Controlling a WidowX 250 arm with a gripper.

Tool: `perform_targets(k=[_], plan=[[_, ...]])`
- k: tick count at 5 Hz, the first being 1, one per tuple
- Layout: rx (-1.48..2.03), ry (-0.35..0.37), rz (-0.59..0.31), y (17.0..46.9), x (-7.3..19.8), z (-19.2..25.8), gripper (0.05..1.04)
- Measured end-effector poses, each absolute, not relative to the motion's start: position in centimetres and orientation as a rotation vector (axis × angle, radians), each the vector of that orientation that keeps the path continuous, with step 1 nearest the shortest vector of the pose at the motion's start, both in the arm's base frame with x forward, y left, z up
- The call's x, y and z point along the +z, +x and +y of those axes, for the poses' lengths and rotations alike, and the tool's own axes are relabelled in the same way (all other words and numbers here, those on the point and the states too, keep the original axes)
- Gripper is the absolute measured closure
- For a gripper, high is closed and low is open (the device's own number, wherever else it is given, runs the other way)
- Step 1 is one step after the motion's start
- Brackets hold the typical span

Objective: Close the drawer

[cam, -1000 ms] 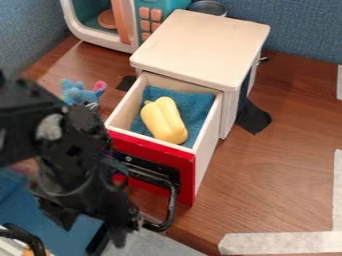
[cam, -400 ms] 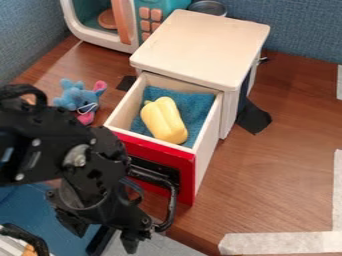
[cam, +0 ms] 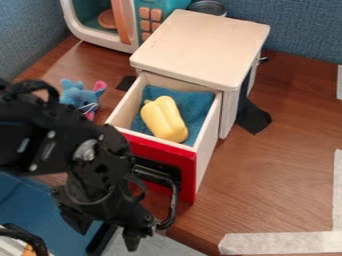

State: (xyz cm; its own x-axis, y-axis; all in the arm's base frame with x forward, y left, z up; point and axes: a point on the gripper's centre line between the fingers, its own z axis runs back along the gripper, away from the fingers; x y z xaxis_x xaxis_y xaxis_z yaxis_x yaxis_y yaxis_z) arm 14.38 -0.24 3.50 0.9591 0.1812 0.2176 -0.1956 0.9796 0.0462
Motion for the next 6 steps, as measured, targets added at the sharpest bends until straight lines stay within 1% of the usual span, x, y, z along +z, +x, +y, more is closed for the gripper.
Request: perform_targets(k=[2, 3, 6], plan=[[0.205, 0.071, -0.237, 16.1, 3.9, 0.2, 0.085], [0.193, 0.084, -0.225, 16.4, 3.6, 0.3, 0.084], [0.21, 0.103, -0.236, 18.5, 3.1, 0.5, 0.085]])
